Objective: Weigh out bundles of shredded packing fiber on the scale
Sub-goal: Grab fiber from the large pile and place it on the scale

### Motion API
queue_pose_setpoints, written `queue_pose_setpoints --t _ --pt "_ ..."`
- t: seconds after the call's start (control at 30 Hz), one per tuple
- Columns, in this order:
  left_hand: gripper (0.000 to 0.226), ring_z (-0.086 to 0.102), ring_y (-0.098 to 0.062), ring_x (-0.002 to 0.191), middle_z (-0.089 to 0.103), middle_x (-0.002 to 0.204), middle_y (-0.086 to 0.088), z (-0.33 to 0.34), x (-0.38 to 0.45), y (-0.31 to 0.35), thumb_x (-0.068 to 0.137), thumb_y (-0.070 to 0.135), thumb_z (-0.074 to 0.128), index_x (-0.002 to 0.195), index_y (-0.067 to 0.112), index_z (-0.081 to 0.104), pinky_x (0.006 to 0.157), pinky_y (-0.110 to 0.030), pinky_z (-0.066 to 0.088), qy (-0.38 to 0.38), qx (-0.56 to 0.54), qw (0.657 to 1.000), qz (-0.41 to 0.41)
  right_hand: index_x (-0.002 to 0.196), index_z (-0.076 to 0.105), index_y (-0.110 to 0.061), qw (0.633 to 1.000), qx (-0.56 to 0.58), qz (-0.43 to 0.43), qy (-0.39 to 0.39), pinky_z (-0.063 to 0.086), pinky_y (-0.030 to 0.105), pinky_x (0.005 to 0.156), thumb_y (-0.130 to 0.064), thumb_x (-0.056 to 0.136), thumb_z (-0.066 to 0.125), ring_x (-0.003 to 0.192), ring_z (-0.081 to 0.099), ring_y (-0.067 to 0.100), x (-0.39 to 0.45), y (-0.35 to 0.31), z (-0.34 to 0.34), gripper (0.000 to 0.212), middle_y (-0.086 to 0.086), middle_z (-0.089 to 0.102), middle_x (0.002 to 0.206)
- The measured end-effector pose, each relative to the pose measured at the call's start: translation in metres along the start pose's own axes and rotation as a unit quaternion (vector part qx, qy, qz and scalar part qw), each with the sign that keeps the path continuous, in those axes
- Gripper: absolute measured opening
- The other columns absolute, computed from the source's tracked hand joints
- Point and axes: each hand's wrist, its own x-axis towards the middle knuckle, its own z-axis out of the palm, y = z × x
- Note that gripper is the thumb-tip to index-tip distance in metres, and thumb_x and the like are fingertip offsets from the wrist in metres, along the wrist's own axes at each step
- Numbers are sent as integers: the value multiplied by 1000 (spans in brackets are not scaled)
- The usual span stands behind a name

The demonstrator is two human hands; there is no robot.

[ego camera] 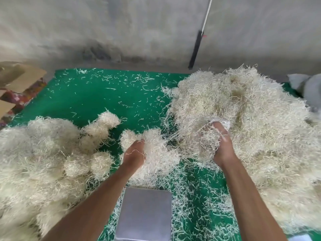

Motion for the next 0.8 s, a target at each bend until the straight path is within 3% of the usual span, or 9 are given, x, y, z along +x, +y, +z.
queue_pose_setpoints --t 0.07,0.23,0.27,0.37,0.47,0.57,0.67,0.73,0.8 --pt "39 59 -10 91 61 116 9 11 -7 -9 92 6 45 109 35 65 64 -26 47 -1 30 1000 7 143 46 -29 997 81 12 11 24 64 121 -70 46 81 149 33 37 0 0 6 112 13 41 155" --pt "74 18 -20 152 25 164 -3 24 -16 -32 86 -8 50 154 17 34 118 -24 25 -106 87 990 -20 127 61 -31 996 66 -51 35 46 30 107 -23 104 56 114 58 7 10 -18 3 25 -16 63 118" --pt "78 14 -19 153 20 166 -3 21 -15 -27 87 -6 49 157 17 26 122 -29 19 -119 97 988 -30 130 60 -28 997 33 -72 13 44 35 109 -33 101 61 121 58 12 12 -20 2 29 -13 62 125" --pt "80 33 -24 146 27 163 -4 -5 -11 9 87 3 57 157 19 24 118 -43 32 -167 120 978 -41 149 46 -21 995 -63 -73 -39 23 65 122 -85 63 67 150 34 35 6 -20 14 109 11 36 164" --pt "94 46 -28 134 42 153 -9 -46 -15 47 77 30 82 154 17 29 116 -53 30 -152 109 982 -3 165 3 -31 983 -181 -29 -13 5 52 122 -107 48 49 156 5 18 -10 -12 29 147 -6 4 172" --pt "115 40 -20 134 34 157 -10 -89 -41 76 67 48 89 156 22 22 114 -43 31 -137 -48 986 82 164 7 -41 976 -194 -49 -84 3 43 112 -107 62 38 144 1 1 -30 -9 48 125 -15 10 169" --pt "126 43 -12 131 23 162 -6 -121 -83 93 63 64 86 158 33 9 101 -29 47 -197 -350 913 76 162 23 -41 977 -91 -51 -189 16 59 123 -90 90 28 155 21 14 -46 2 66 86 -3 28 168" --pt "131 40 -12 134 21 163 -1 -126 -109 92 62 70 83 158 34 1 99 -26 46 -202 -475 856 24 147 45 -37 966 -117 -34 -229 52 42 108 -71 105 20 123 66 9 -61 9 76 59 -11 69 131" --pt "133 44 0 125 28 155 11 -125 -137 75 58 63 87 159 28 9 107 -32 37 -179 -495 850 -24 142 45 -38 953 -102 8 -284 56 22 95 -70 105 20 101 72 -1 -80 21 82 54 -15 73 120"
